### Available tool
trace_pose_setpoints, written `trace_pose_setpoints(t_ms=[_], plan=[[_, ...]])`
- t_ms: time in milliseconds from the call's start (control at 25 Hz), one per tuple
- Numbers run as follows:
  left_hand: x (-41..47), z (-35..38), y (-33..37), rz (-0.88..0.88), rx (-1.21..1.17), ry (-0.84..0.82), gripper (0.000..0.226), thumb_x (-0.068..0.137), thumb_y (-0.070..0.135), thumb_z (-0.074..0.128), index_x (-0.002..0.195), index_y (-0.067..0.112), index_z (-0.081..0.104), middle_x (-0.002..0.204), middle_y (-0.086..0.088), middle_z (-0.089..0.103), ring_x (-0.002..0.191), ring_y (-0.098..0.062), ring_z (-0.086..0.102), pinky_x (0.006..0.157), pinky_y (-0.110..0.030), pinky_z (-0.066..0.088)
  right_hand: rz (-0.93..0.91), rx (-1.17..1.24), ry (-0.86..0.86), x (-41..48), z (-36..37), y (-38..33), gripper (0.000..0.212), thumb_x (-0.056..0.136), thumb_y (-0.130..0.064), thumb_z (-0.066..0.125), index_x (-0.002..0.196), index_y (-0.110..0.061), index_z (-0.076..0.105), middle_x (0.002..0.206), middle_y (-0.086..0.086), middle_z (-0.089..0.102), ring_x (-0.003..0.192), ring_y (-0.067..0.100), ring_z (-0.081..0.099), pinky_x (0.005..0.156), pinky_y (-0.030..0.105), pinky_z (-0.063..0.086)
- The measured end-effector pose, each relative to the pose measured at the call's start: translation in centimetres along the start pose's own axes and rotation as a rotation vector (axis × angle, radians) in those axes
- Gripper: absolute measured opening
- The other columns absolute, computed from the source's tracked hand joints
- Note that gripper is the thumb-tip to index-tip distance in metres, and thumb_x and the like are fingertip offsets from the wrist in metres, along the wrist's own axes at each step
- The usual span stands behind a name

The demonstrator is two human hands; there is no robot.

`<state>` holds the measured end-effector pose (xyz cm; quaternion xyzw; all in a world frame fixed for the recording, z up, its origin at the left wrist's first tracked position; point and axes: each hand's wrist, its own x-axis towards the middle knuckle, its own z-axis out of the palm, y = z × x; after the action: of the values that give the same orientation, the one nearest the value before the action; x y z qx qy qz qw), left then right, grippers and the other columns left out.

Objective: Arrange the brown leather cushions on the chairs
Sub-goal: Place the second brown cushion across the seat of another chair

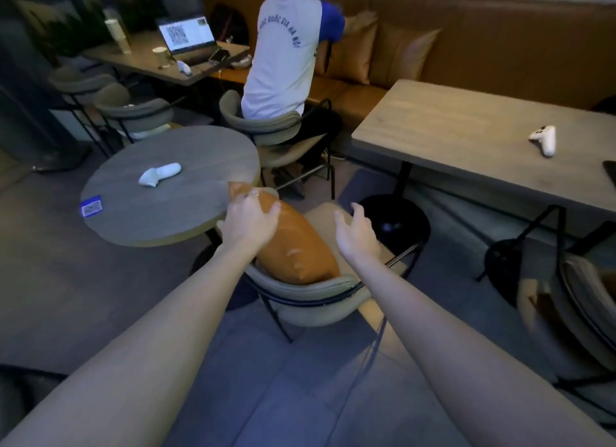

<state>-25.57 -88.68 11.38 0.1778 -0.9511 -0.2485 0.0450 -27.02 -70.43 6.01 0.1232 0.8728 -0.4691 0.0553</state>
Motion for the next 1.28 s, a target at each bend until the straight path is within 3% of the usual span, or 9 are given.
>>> trace_pose_setpoints(t_ms=[280, 480, 640, 840, 1040, 1200, 1280], plan=[[5.6, 6.7, -6.9, -0.212, -0.216, -0.142, 0.074, 0.087, 0.061, 0.06, 0.145, 0.018, 0.043, 0.142, -0.011, 0.055, 0.127, -0.037, 0.053, 0.104, -0.055, 0.045, 0.441, 0.129, 0.014, 3.3, 8.9, 5.3, 0.074, 0.096, -0.048, 0.051, 0.157, -0.022, 0.018, 0.157, 0.018, 0.035, 0.138, 0.043, 0.04, 0.113, 0.055, 0.034], [10.1, 10.0, -10.6, -0.476, -0.651, -0.258, 0.112, 0.069, 0.066, 0.078, 0.158, 0.024, 0.025, 0.154, -0.008, 0.045, 0.132, -0.031, 0.05, 0.107, -0.043, 0.043, 0.85, 0.358, 0.121, 3.5, 13.5, 8.6, 0.082, 0.099, -0.033, 0.053, 0.16, -0.015, 0.001, 0.158, 0.023, 0.03, 0.136, 0.041, 0.042, 0.109, 0.045, 0.036], [14.0, 12.3, -12.6, -0.614, -0.769, -0.287, 0.124, 0.069, 0.066, 0.081, 0.162, 0.026, 0.008, 0.162, -0.011, 0.031, 0.142, -0.033, 0.04, 0.114, -0.049, 0.035, 0.884, 0.569, 0.255, 5.2, 15.6, 9.9, 0.078, 0.1, -0.023, 0.049, 0.16, -0.015, 0.0, 0.158, 0.022, 0.032, 0.138, 0.04, 0.041, 0.11, 0.045, 0.036], [16.6, 14.7, -14.3, -0.658, -0.789, -0.318, 0.131, 0.061, 0.073, 0.082, 0.162, 0.034, 0.009, 0.163, -0.008, 0.031, 0.143, -0.033, 0.037, 0.115, -0.054, 0.033, 0.849, 0.37, 0.247, 6.6, 15.5, 12.2, 0.073, 0.092, -0.012, 0.056, 0.152, -0.012, 0.014, 0.149, 0.027, 0.037, 0.126, 0.044, 0.049, 0.087, 0.039, 0.04], [16.9, 16.4, -14.3, -0.704, -0.759, -0.296, 0.132, 0.057, 0.076, 0.08, 0.161, 0.034, 0.011, 0.164, -0.008, 0.026, 0.143, -0.034, 0.035, 0.115, -0.055, 0.031, 0.84, 0.252, 0.181, 7.3, 15.1, 13.4, 0.064, 0.093, -0.012, 0.055, 0.146, -0.009, 0.019, 0.147, 0.031, 0.037, 0.127, 0.047, 0.048, 0.098, 0.046, 0.045], [16.7, 16.9, -13.3, -0.737, -0.829, -0.292, 0.134, 0.054, 0.072, 0.083, 0.161, 0.035, 0.011, 0.163, -0.007, 0.027, 0.142, -0.031, 0.036, 0.117, -0.053, 0.033, 0.811, 0.252, 0.133, 7.9, 13.3, 13.7, 0.059, 0.092, -0.011, 0.054, 0.141, -0.007, 0.022, 0.143, 0.03, 0.04, 0.125, 0.047, 0.049, 0.091, 0.04, 0.043], [15.8, 17.4, -12.0, -0.767, -0.843, -0.301, 0.141, 0.049, 0.074, 0.084, 0.161, 0.033, 0.009, 0.163, -0.009, 0.027, 0.141, -0.032, 0.037, 0.116, -0.055, 0.034, 0.773, 0.283, 0.123, 8.5, 11.4, 13.9, 0.059, 0.084, -0.016, 0.059, 0.132, -0.013, 0.024, 0.136, 0.028, 0.049, 0.118, 0.047, 0.054, 0.098, 0.049, 0.049]])
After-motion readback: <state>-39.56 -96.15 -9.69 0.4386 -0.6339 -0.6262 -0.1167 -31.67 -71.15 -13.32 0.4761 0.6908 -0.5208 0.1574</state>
